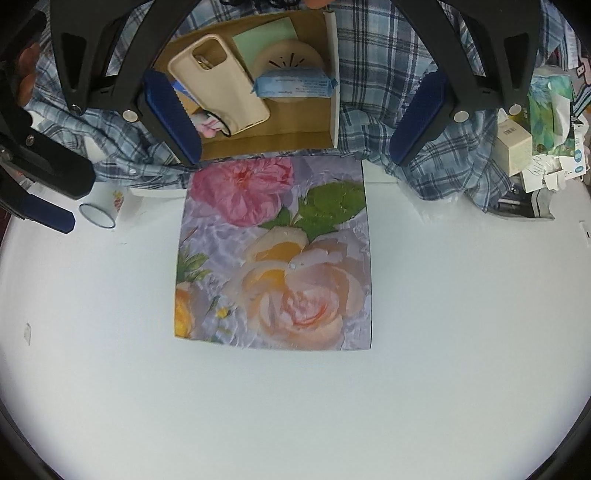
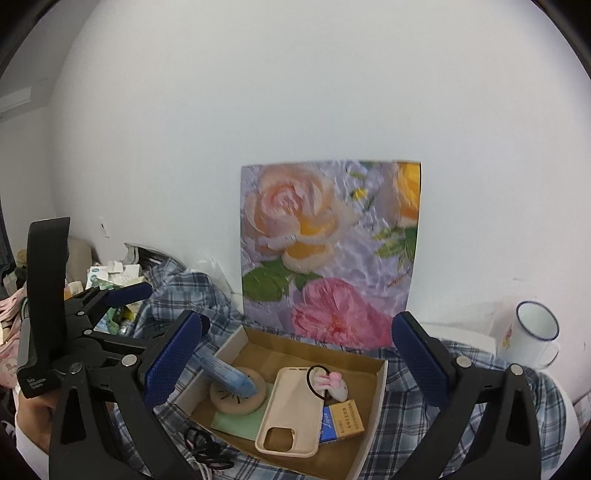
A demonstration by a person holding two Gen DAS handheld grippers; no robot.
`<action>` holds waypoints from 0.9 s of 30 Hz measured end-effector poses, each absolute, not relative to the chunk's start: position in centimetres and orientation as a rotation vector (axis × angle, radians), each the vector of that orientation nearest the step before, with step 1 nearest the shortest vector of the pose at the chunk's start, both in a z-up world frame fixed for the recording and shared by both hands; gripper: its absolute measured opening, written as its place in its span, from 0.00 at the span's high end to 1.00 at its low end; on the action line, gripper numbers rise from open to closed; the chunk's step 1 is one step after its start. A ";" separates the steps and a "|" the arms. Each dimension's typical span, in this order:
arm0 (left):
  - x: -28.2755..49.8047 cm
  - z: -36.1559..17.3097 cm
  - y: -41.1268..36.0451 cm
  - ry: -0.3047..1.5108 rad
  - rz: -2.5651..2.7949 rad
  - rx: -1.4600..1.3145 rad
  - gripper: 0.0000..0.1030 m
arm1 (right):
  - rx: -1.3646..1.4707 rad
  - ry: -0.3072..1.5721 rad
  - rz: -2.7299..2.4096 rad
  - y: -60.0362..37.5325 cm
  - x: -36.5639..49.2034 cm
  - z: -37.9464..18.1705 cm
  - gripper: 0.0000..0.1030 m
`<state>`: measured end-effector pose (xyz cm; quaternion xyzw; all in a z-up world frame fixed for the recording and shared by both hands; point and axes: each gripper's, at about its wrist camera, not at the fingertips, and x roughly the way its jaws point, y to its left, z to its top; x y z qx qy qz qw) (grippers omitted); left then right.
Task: Organize soft objects
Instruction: 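Raise both tools away from the box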
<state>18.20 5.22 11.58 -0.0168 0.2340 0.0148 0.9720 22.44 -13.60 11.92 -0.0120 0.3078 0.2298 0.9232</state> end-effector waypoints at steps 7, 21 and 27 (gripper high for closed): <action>15.1 14.8 4.7 0.396 0.028 -0.041 0.00 | -0.043 0.563 0.475 -13.5 20.1 15.4 0.00; 10.2 18.9 4.0 0.274 0.016 -0.021 0.00 | -0.050 0.464 0.506 -13.7 16.6 19.7 0.00; 9.4 19.6 3.0 0.287 0.011 0.001 0.00 | -0.026 0.413 0.502 -14.7 15.4 21.4 0.00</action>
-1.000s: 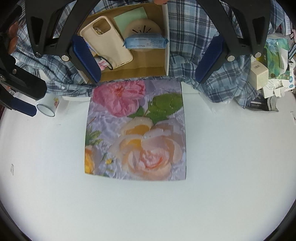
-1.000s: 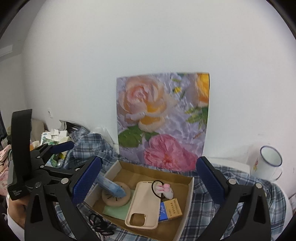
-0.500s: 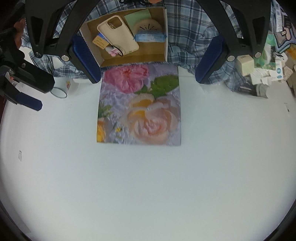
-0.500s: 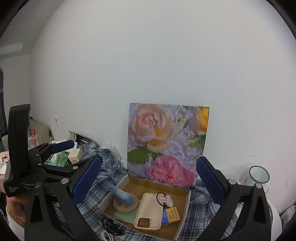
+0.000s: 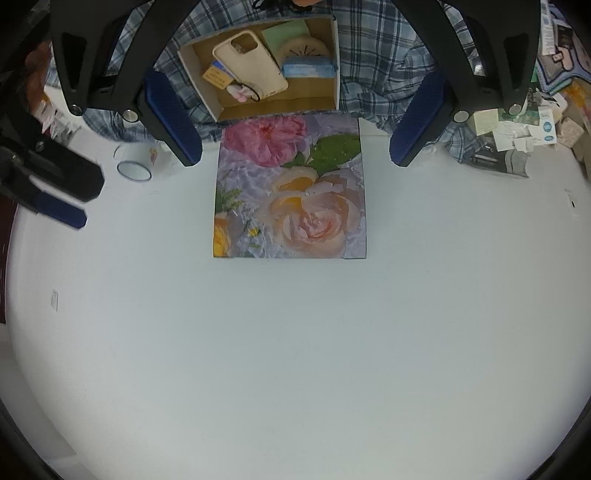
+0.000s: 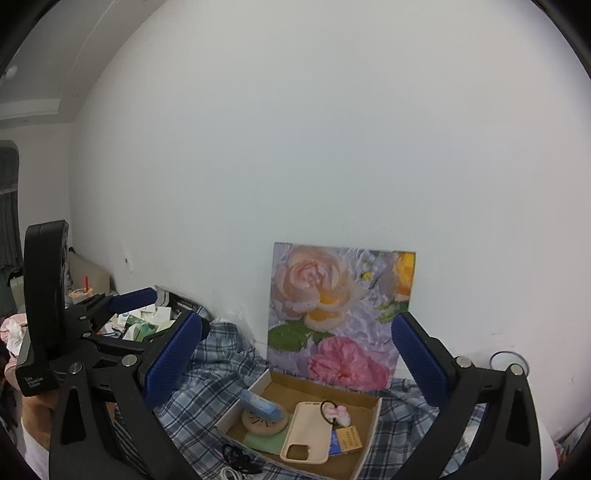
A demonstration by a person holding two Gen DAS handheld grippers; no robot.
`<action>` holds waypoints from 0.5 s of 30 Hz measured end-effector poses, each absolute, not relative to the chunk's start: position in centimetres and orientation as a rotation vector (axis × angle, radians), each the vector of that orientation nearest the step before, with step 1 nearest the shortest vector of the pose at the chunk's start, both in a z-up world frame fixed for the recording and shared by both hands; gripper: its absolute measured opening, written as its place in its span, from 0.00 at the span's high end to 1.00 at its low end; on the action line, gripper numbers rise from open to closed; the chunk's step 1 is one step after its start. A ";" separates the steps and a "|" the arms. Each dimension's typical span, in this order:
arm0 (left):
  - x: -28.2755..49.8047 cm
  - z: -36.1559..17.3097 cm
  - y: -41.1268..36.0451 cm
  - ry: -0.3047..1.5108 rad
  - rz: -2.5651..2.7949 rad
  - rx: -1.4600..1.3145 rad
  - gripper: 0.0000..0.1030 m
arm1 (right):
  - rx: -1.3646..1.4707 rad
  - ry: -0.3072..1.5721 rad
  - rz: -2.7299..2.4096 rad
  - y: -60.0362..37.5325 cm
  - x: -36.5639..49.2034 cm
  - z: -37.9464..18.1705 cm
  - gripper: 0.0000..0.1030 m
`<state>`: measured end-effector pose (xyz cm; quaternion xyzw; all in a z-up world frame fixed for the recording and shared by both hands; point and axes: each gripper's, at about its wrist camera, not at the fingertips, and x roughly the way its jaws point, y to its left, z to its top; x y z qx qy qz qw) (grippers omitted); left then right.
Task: Organize soft objects
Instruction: 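Raise both tools away from the box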
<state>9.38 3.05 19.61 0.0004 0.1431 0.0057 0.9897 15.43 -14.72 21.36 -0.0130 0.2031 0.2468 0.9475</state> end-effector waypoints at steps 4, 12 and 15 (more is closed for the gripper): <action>8.1 19.6 2.2 0.293 0.007 0.059 0.00 | -0.035 0.414 0.504 -15.3 14.5 21.4 0.00; 3.7 19.3 1.4 0.253 -0.033 0.063 0.00 | -0.094 0.424 0.501 -15.7 12.1 21.1 0.00; 2.6 18.8 1.1 0.258 -0.063 0.071 0.00 | -0.110 0.415 0.514 -15.9 10.9 21.2 0.00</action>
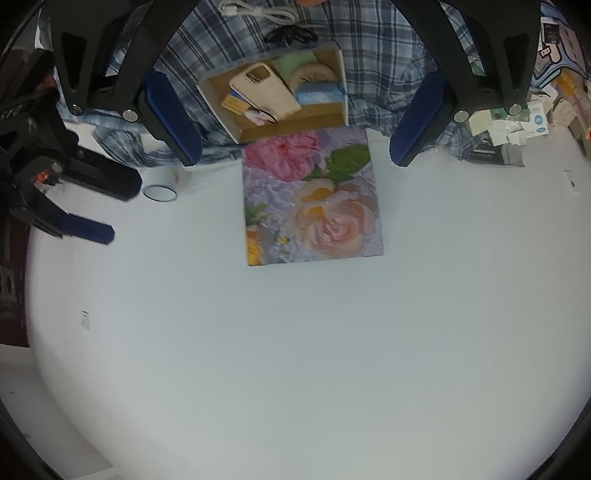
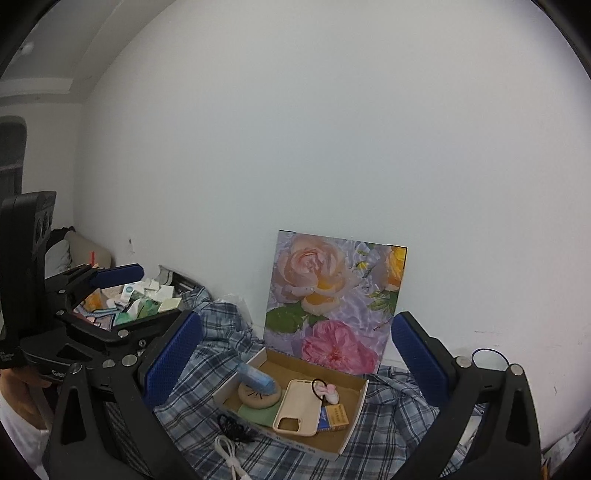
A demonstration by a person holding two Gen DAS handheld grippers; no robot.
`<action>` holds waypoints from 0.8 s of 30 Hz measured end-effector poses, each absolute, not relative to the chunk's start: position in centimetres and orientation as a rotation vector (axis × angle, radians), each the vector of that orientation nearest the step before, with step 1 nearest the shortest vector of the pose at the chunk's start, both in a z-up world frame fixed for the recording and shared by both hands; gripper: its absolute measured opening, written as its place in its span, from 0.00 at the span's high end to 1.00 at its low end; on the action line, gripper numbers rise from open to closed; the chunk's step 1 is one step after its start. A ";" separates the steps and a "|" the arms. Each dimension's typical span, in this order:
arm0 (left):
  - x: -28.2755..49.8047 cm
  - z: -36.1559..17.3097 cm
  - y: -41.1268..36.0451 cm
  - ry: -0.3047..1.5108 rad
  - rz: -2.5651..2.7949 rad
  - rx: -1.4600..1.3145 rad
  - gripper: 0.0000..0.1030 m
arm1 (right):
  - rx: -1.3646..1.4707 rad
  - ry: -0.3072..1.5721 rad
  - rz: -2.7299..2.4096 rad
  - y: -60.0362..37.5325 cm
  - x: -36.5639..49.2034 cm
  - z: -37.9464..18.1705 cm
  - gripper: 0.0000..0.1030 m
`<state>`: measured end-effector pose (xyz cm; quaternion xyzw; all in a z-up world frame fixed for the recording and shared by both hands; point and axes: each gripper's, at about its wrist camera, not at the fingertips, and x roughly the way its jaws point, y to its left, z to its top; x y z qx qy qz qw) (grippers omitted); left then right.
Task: Organize soft objects
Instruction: 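Raise both tools away from the box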
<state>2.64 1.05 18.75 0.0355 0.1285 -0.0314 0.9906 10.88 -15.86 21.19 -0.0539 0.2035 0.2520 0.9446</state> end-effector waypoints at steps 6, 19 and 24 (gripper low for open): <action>1.7 17.3 1.2 0.262 -0.058 0.059 0.00 | -0.113 0.396 0.536 -16.5 8.9 21.0 0.00; 2.7 12.8 1.1 0.345 -0.094 0.062 0.00 | -0.150 0.476 0.550 -17.0 8.3 16.0 0.00; 3.9 10.7 1.2 0.401 -0.116 0.049 0.00 | -0.140 0.517 0.560 -17.2 8.8 14.0 0.00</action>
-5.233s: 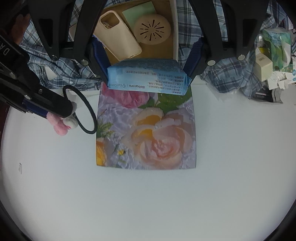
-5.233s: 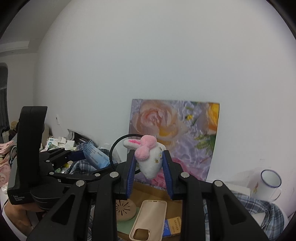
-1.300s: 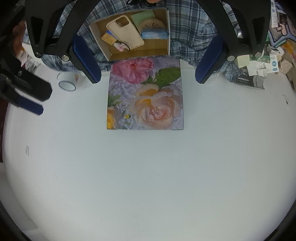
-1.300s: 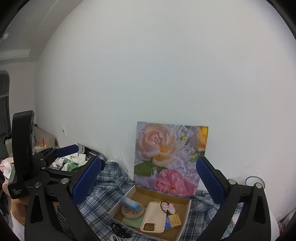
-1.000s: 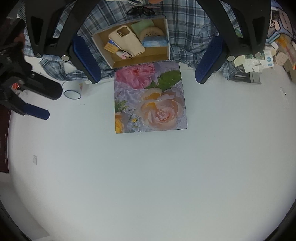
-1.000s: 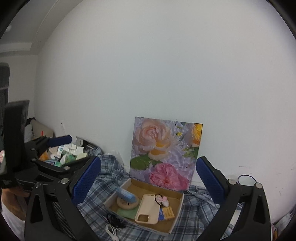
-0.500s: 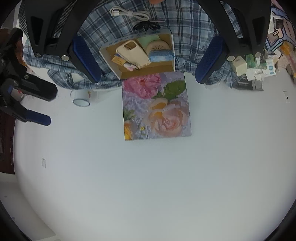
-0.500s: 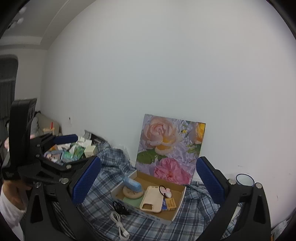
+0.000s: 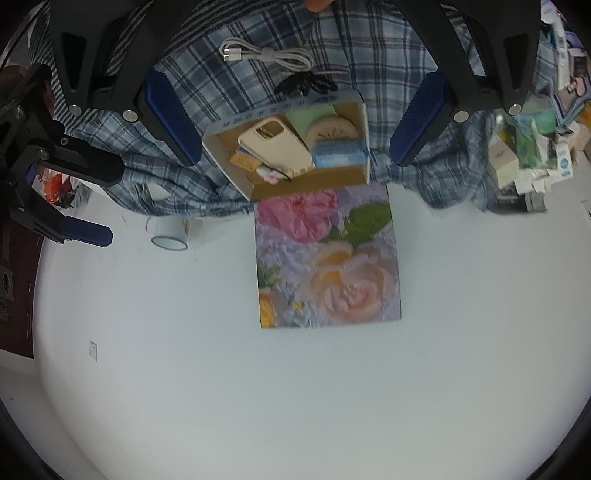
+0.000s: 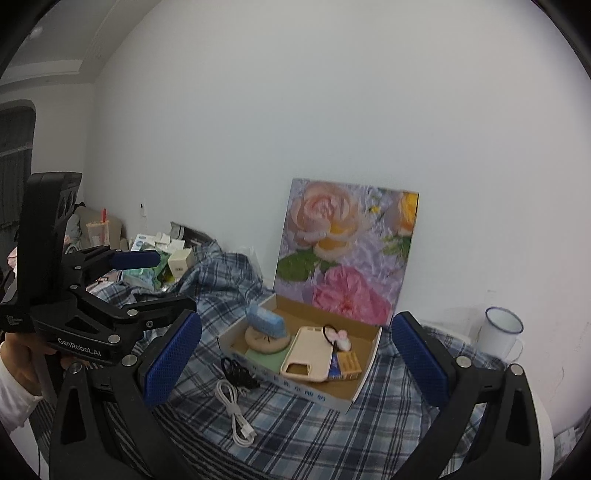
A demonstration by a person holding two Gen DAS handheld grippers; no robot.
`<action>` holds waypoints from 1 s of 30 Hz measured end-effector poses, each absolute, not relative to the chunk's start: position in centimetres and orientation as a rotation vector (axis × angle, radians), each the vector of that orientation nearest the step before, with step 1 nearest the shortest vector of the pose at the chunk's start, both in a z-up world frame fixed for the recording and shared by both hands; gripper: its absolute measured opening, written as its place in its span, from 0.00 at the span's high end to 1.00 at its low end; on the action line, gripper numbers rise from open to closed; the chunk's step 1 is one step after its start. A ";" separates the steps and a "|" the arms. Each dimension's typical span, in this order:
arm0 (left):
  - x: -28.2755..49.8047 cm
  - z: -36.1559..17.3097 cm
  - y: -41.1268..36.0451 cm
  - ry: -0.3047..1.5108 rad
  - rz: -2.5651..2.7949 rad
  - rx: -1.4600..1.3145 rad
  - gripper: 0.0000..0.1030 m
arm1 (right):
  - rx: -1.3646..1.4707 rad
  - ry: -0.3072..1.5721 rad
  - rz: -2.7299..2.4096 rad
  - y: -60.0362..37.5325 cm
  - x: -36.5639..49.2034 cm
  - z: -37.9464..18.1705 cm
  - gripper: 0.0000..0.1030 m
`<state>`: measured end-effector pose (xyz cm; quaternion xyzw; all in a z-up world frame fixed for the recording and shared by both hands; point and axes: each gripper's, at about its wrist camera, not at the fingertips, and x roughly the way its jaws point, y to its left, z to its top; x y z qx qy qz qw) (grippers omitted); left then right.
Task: Organize soft objects
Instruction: 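Raise both tools away from the box, then lower the right tool onto the white coiled cable and close it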
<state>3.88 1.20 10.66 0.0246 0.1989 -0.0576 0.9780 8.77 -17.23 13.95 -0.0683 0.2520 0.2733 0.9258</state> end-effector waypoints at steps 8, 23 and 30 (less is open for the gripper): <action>5.0 8.0 0.7 0.452 -0.117 0.091 0.00 | -0.145 0.490 0.592 -16.9 9.2 11.6 0.00; 7.8 3.7 2.1 0.524 -0.115 0.071 0.00 | -0.101 0.612 0.607 -16.6 11.5 6.4 0.00; 8.7 1.7 2.7 0.578 -0.143 0.038 0.00 | -0.094 0.674 0.618 -16.8 11.9 4.5 0.00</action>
